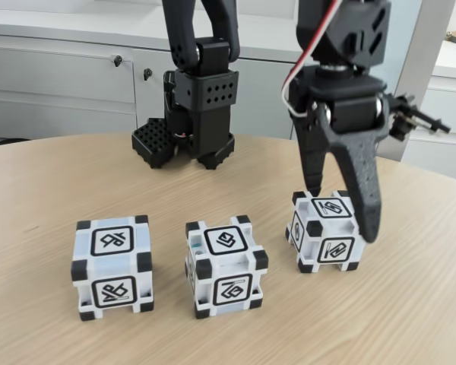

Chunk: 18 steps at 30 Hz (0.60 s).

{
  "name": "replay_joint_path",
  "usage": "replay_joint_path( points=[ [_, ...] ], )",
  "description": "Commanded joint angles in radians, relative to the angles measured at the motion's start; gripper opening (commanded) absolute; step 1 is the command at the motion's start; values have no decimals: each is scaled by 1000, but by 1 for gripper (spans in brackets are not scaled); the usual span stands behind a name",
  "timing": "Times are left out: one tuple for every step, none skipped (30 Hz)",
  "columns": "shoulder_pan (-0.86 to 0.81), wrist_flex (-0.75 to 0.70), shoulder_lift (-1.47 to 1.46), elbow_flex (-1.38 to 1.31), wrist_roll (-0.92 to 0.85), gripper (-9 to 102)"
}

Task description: Stack cubes from left to right.

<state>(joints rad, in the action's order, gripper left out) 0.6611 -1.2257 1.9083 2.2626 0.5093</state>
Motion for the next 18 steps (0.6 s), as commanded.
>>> replay_joint_path(
  points=[
    [-2,12,-23,-43,14,41],
    [-2,12,-32,-43,18,41],
    [-2,14,-41,-43,20,40],
    [-2,14,-49,-43,25,40],
    [-2,14,-58,-44,28,39],
    [-2,15,-69,-44,28,38],
    [-2,15,-78,-44,28,38],
    [-2,15,-87,-48,29,37],
    [-2,15,-97,-51,32,36],
    [-2,15,-104,-51,37,35],
    [-2,15,-112,-51,38,35],
    [-2,17,-118,-51,44,33],
    [-2,17,-121,-51,51,31],
    [-2,17,-123,-51,58,27],
    [-2,17,-123,-51,66,21],
    [-2,17,-123,-51,67,15],
    [-2,17,-123,-51,64,9],
    [-2,17,-123,-51,61,4]
  ],
)
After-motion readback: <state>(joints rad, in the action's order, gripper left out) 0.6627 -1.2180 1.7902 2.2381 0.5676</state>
